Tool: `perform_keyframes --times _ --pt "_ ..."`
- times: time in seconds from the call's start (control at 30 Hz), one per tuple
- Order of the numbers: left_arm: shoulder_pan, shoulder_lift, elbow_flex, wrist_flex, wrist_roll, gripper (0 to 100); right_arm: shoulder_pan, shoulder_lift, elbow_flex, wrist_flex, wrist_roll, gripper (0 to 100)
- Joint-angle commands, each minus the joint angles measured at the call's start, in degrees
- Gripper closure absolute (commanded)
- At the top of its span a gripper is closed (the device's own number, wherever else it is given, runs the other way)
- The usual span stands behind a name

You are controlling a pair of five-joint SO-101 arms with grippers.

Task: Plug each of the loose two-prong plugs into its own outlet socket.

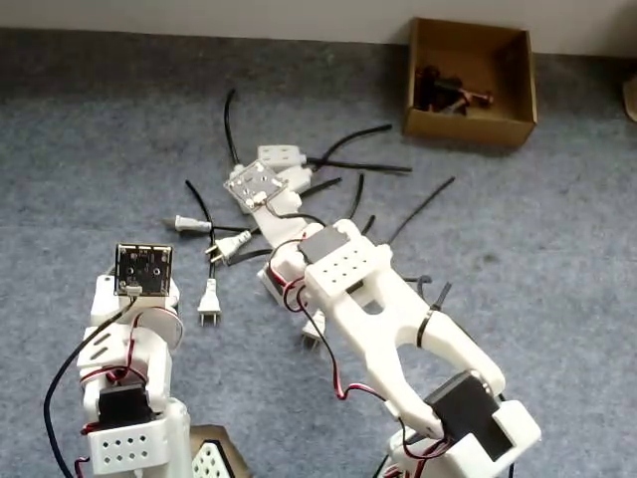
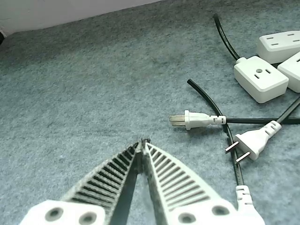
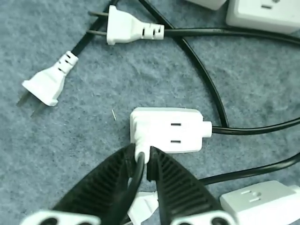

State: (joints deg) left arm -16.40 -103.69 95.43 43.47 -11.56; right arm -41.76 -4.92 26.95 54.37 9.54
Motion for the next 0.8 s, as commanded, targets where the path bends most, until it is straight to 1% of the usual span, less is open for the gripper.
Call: perform_keyframes --times 0.0,0.6,0.67,0.77 --pt "-0.2 -0.7 -1.4 -0.2 0.2 99 -0.9 -1.5 -0.2 -0.1 0.6 99.1" --pt "-0.1 -0.7 -1.4 -0.2 0.2 99 -0.8 -1.5 -0.2 -0.2 0.8 98.9" --pt "-0.1 -0.7 -1.4 -0.2 0.2 99 -0.8 -1.5 -0.2 -0.2 0.9 95.6" --pt "-0.1 -0.7 -1.4 -0.2 0.2 99 -0.9 -1.5 -0.2 -0.3 1.2 87.8"
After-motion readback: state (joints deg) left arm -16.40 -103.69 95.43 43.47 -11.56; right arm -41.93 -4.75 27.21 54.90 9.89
